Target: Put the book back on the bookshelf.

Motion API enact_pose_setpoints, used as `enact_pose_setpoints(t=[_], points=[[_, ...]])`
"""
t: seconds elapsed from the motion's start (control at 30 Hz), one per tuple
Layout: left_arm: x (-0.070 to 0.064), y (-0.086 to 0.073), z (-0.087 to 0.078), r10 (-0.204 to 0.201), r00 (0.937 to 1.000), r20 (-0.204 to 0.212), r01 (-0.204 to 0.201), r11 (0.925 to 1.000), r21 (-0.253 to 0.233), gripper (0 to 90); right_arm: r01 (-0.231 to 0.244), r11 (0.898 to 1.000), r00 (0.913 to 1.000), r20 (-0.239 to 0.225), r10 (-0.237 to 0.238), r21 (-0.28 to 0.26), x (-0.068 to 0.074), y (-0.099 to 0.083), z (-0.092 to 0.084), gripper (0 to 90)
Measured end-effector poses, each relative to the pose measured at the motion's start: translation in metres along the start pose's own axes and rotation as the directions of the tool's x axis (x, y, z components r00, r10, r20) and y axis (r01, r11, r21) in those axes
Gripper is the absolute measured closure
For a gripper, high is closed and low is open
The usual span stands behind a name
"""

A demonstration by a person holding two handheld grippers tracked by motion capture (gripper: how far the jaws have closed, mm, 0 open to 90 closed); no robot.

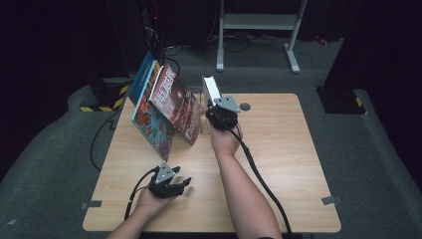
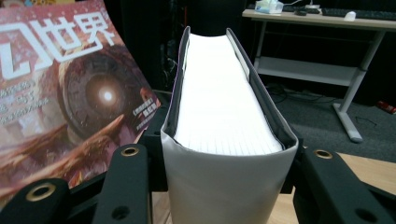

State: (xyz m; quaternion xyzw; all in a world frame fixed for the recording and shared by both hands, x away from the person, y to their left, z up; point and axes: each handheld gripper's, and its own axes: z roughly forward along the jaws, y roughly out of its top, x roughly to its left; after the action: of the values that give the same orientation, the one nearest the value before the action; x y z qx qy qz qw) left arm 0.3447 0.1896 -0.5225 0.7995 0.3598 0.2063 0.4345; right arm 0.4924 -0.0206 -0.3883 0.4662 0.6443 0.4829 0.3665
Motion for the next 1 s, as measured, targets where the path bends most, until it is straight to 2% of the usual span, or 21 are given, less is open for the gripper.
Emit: enact_pose_setpoints(t=[0.53,0.87,1.0], points=[[0.000,0.000,-0.001,0.007,1.0000,0.004,-0.007,1.0000,-0.002,37.9,0.001,1.000,0.9996,0.028,-0.001,0.008,0.008,0.010,0.029,53.9],[0.000,0.000,-0.001,0.005,1.0000,0.007,-0.005,1.0000,0.000,38.1,-0.011,1.000,0.9992,0.039,0.010,0.016,0.008,0.005,0.037,53.9],[0.000,0.000,-0.001,0.003,0.9999,0.011,-0.002,1.0000,-0.002,38.1,0.000,1.000,0.9993,0.038,0.000,0.011,0.010,0.003,0.038,53.9]])
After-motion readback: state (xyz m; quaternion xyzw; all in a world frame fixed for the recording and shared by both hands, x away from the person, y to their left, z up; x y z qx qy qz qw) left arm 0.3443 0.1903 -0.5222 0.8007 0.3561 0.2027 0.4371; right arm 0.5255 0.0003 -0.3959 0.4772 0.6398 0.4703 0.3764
